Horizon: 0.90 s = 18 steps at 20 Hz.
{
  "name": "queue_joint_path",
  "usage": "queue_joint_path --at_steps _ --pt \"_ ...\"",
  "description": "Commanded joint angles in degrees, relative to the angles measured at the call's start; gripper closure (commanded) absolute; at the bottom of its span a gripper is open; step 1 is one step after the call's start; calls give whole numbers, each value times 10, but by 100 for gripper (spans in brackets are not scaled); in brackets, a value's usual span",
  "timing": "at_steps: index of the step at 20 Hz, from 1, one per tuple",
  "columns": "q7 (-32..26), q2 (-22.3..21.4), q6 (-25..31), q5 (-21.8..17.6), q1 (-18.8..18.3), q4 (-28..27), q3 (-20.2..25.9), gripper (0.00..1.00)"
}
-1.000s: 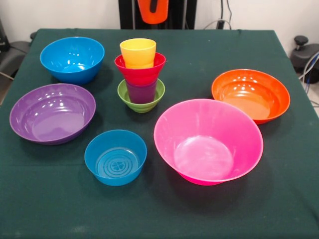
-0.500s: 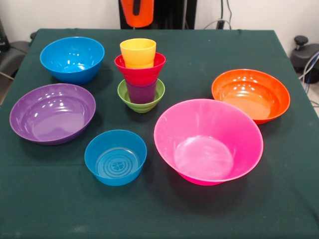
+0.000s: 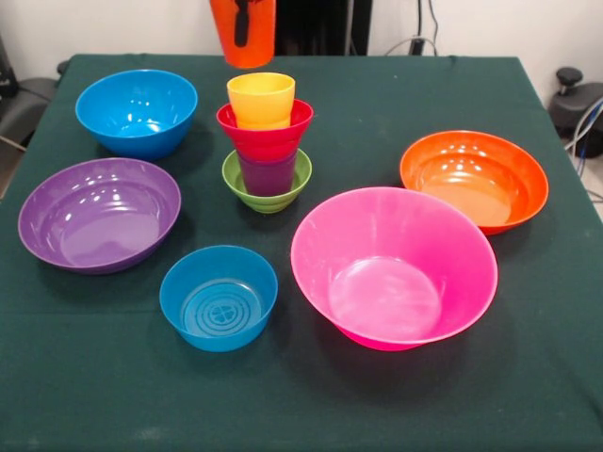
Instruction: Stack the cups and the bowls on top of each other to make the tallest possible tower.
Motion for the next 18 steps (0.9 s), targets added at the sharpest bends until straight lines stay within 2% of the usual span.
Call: queue_joint_path --at_steps 1,6,10,18 --pt "2 44 20 -15 19 -35 38 100" --pt "8 62 17 -15 33 -52 32 100" --pt "-19 48 34 -23 23 -48 27 100" --pt "-19 57 8 -26 22 -43 30 100"
